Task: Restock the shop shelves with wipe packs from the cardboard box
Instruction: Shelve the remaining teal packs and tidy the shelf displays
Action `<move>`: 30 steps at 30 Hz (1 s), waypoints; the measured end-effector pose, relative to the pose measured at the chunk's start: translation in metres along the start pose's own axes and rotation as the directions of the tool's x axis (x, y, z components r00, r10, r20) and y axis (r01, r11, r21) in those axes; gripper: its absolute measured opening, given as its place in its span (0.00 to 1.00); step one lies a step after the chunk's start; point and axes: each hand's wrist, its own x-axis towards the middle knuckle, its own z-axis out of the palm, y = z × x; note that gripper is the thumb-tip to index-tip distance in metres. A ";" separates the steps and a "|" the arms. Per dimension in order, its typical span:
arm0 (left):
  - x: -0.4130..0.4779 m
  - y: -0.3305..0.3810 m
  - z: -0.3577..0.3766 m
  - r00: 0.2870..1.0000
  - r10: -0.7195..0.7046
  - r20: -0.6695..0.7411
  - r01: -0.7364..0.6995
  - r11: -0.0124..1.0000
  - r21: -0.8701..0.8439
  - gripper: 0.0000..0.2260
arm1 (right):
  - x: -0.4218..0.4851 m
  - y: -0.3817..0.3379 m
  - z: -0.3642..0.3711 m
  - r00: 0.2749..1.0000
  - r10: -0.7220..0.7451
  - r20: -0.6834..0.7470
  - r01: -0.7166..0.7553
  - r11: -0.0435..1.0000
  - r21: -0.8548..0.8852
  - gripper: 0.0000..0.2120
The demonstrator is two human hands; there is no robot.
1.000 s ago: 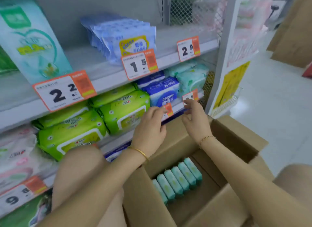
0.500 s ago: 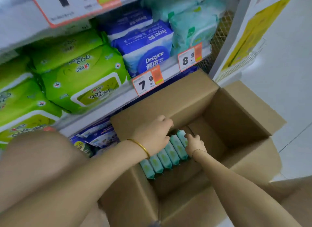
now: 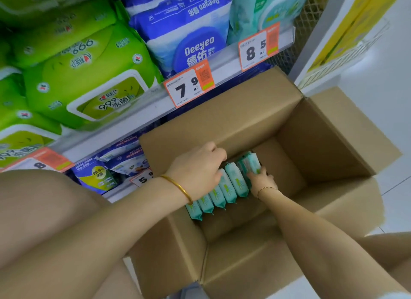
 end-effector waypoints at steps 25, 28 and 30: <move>-0.063 0.032 -0.022 0.880 0.071 -0.469 -0.199 0.953 -0.229 0.22 | -0.249 -0.047 -0.184 0.948 -0.317 0.014 0.142 0.464 0.874 0.19; -0.076 0.022 -0.051 0.859 -0.129 -0.495 -0.174 0.837 -0.519 0.18 | -0.277 -0.054 -0.205 0.930 -0.322 -0.179 0.311 0.425 0.850 0.15; -0.084 0.017 -0.072 0.864 -0.253 -0.435 -0.205 0.614 -0.763 0.17 | -0.285 -0.058 -0.222 0.885 -0.254 -0.390 0.466 0.478 0.745 0.15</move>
